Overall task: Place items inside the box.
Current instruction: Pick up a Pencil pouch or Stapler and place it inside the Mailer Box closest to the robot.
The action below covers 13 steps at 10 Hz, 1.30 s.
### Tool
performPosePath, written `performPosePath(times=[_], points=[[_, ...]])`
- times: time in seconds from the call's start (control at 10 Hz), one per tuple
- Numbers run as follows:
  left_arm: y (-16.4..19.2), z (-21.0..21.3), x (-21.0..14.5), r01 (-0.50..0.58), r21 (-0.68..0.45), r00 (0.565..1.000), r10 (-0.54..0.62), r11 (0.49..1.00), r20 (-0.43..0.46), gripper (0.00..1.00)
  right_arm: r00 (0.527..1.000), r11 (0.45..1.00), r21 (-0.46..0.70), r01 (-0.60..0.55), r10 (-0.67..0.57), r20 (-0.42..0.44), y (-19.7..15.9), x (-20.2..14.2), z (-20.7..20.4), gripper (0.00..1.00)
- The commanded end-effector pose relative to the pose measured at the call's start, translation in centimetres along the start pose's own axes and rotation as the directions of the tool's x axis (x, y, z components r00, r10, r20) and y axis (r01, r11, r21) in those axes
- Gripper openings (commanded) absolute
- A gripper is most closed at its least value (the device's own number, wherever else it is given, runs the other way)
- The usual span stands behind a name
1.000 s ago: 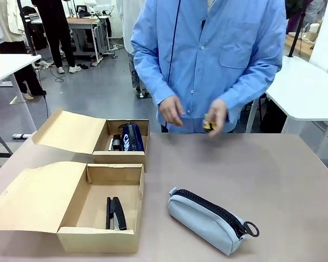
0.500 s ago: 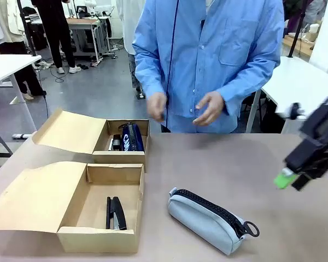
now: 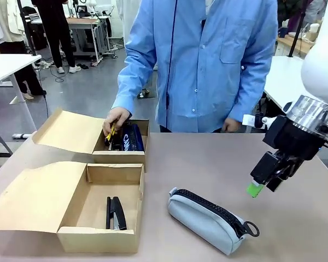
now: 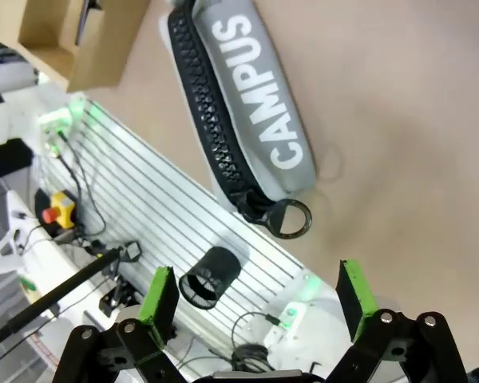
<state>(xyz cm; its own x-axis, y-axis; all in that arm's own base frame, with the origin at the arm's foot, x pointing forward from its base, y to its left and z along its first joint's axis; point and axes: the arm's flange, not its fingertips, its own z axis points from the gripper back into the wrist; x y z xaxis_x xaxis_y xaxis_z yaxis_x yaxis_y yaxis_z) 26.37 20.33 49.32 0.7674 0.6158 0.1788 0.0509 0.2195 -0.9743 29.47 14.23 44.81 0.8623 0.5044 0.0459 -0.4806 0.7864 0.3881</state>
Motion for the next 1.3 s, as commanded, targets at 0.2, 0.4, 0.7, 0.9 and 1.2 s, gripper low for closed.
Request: performPosePath(times=[0.2,0.4,0.7,0.9,1.2], points=[[0.0,0.0,-0.2,0.019,-0.017,1.000,-0.019,1.000,0.002,1.00,0.973,0.962,-0.170,-0.214,0.225,0.045,4.0,5.9,-4.3,1.00],[0.0,0.0,-0.2,0.019,-0.017,1.000,-0.019,1.000,0.002,1.00,0.978,0.946,-0.252,-0.203,0.206,-0.013,4.7,9.9,-7.8,1.00],[0.0,0.0,-0.2,0.019,-0.017,1.000,-0.019,1.000,0.002,1.00,0.960,0.930,-0.255,-0.265,0.230,-0.156,5.4,12.5,-13.6,1.00],[0.0,0.0,-0.2,0.019,-0.017,1.000,-0.019,1.000,0.002,1.00,0.949,0.935,-0.238,-0.265,0.208,-0.238,5.1,12.5,-16.3,1.00],[0.0,0.0,-0.2,0.019,-0.017,1.000,-0.019,1.000,0.002,1.00,0.957,0.945,-0.225,-0.237,0.188,-0.221,4.6,11.9,-16.0,1.00]])
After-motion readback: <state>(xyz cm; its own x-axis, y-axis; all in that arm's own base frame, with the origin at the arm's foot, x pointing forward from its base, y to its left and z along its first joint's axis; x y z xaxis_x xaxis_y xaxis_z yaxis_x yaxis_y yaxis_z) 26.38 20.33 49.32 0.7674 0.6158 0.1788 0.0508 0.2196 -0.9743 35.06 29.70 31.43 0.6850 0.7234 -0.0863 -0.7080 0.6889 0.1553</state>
